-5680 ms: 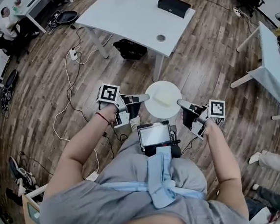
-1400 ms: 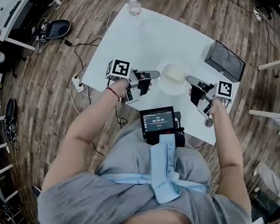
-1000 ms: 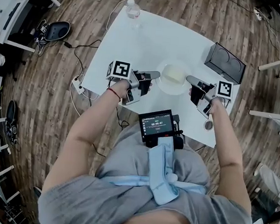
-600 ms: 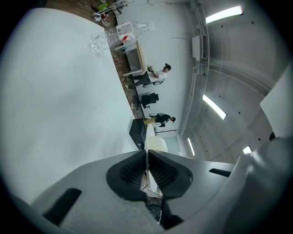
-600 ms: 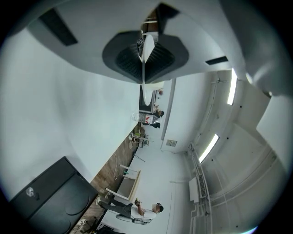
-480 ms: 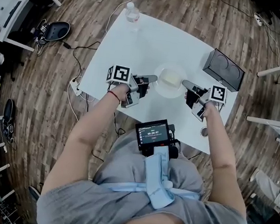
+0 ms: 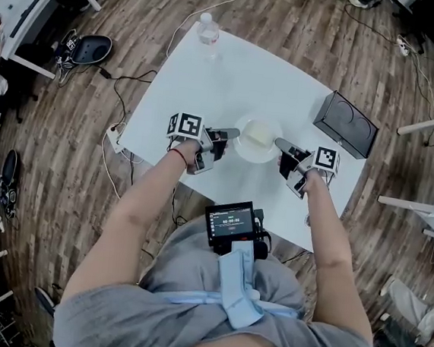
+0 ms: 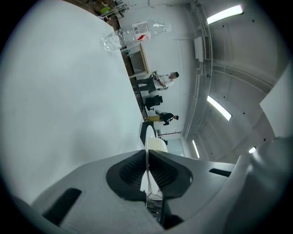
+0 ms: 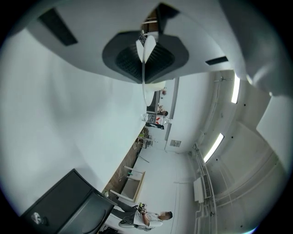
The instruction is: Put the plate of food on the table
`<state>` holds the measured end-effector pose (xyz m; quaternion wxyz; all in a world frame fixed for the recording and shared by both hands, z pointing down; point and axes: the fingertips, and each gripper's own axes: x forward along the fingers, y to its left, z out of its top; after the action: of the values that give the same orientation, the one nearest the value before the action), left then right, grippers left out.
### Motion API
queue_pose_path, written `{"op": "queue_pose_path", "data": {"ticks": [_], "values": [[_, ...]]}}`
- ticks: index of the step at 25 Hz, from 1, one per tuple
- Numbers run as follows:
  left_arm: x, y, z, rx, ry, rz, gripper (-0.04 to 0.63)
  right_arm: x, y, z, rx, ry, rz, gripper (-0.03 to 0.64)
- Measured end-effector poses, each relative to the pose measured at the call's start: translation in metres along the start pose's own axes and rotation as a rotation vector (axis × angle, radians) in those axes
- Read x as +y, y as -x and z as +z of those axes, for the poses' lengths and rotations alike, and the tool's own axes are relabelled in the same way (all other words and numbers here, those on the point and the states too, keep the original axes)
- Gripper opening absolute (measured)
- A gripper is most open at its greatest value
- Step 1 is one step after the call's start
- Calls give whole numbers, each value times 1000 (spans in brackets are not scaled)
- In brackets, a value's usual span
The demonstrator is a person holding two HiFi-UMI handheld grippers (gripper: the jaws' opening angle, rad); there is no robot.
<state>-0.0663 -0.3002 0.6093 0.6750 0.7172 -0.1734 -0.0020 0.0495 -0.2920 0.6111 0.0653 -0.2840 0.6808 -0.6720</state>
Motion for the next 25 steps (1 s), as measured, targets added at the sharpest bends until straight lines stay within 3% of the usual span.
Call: {"op": "queue_pose_path", "data": {"ticks": [25], "values": [[63, -11, -8, -15, 43, 59, 29, -58, -20, -8, 32, -25, -82, 37]]}}
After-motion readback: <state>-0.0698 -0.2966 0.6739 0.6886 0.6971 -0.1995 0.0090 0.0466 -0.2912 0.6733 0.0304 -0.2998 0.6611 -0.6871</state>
